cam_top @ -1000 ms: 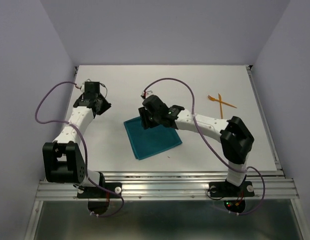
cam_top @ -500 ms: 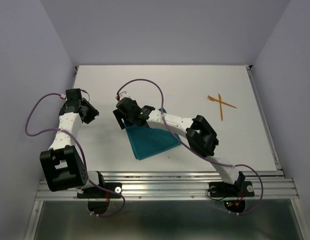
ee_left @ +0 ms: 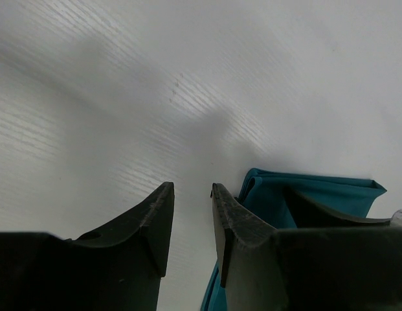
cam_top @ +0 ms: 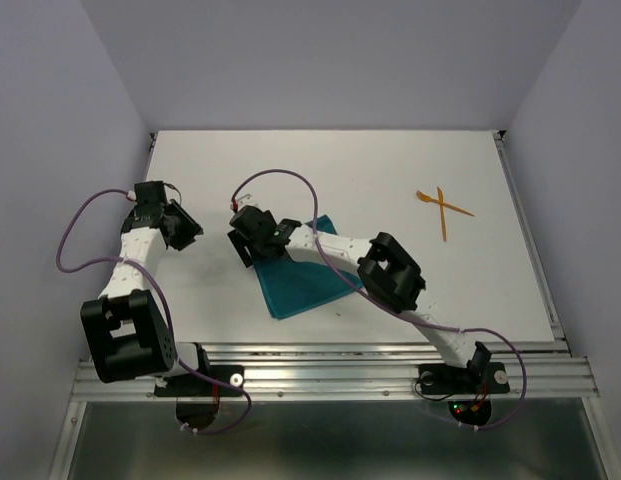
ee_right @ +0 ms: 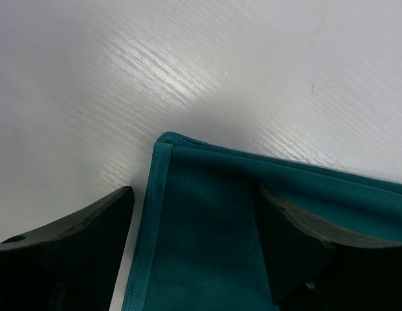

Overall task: Fold the napkin into a case and place the utensils inside
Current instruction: Pick up the lower triangle-folded napkin from the center of the board.

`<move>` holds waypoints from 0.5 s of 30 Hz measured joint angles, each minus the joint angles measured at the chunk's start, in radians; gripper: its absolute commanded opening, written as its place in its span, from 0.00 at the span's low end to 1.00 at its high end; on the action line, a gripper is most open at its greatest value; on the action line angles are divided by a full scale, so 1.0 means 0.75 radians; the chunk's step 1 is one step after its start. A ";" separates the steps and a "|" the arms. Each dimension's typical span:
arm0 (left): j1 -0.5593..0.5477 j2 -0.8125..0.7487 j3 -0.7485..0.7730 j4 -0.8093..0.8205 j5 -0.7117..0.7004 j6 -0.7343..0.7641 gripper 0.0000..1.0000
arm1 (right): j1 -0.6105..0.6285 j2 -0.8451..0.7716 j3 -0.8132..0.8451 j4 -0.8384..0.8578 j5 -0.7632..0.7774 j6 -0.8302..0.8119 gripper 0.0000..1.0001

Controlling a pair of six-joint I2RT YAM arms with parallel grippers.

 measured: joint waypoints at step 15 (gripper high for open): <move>0.000 0.005 -0.026 0.015 0.011 0.001 0.42 | 0.008 -0.007 -0.035 0.051 0.025 0.014 0.01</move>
